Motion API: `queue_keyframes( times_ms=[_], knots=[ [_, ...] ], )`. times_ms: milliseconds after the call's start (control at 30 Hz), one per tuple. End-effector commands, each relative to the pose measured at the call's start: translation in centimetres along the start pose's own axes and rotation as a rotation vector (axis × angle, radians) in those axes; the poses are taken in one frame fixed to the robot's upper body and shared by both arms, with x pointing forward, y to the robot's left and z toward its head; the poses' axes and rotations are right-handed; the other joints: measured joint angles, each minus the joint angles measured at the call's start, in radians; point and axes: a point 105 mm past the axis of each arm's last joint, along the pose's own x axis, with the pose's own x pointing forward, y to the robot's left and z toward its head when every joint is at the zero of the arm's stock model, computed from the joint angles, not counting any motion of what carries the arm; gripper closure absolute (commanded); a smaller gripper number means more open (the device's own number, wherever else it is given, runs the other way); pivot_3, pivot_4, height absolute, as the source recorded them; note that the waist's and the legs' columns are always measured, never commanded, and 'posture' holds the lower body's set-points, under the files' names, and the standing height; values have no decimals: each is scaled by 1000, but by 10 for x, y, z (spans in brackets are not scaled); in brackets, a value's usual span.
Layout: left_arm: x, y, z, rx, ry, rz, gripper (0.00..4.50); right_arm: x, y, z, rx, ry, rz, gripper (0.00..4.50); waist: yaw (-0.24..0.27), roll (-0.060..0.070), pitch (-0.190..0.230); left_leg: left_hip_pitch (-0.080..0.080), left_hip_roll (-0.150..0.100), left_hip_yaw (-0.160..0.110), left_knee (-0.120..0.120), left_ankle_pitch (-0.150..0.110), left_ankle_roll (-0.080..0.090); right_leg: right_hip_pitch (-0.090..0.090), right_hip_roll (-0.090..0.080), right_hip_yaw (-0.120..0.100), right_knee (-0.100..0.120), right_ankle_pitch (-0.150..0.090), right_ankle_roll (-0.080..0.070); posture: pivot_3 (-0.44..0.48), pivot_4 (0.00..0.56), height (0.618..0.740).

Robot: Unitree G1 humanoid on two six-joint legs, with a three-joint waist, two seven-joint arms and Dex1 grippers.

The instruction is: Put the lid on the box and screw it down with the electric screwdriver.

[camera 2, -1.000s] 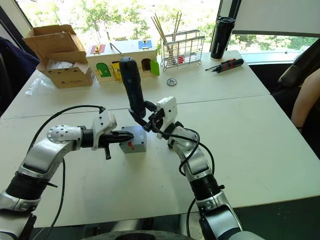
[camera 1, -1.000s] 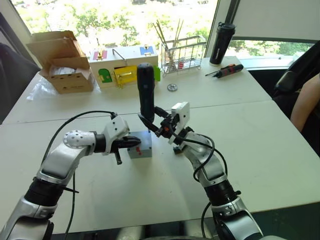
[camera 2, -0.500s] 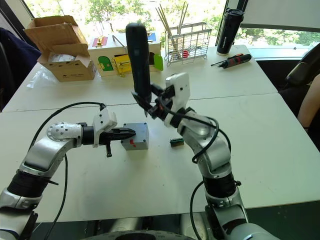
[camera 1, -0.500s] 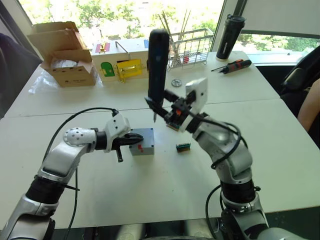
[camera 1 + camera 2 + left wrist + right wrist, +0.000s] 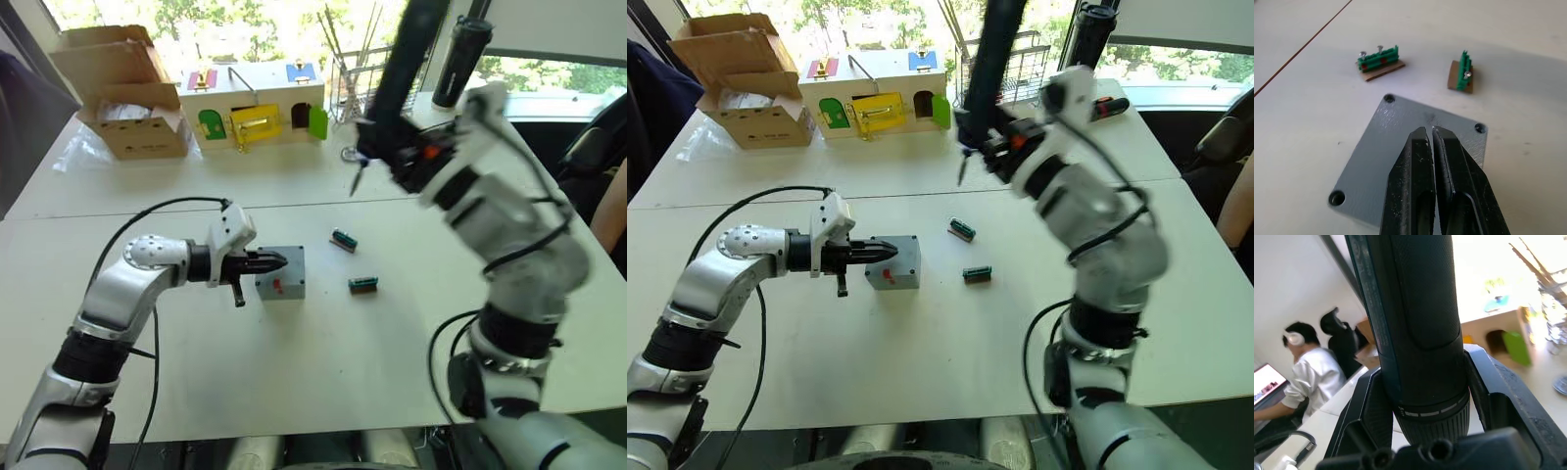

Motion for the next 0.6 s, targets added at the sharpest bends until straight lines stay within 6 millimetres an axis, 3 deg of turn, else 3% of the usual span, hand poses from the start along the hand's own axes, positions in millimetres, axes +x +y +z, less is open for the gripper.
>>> queue_keyframes(
  times_ms=[33,133,233,400,600],
  knots=[
    [-1,-17,25,117,-16,-91,4361,-26,-30,-1,54,193,-96,2651,-3,0,1,-1,0,0,-1,0,0,-1,0,0,-1,0,0,0,150,740],
    [6,-31,23,206,33,-155,4361,-59,-74,-31,100,419,-253,2651,-3,0,2,-1,1,2,-3,0,0,-1,0,0,-2,0,0,0,150,740],
    [14,-41,21,228,25,-176,4361,-93,-94,-68,203,598,-314,2651,-1,-1,3,-1,2,4,-2,0,1,-1,0,0,-3,0,0,0,150,740],
    [26,-61,11,205,25,-224,4361,-125,-104,-106,362,785,-340,2651,-13,0,9,0,2,10,1,-3,11,-1,0,2,0,0,0,0,150,740],
    [28,-61,2,185,44,-203,4361,-130,-102,-126,410,903,-331,2651,-3,-1,9,0,3,9,2,-3,11,-1,3,2,1,0,0,0,150,740]
  ],
)
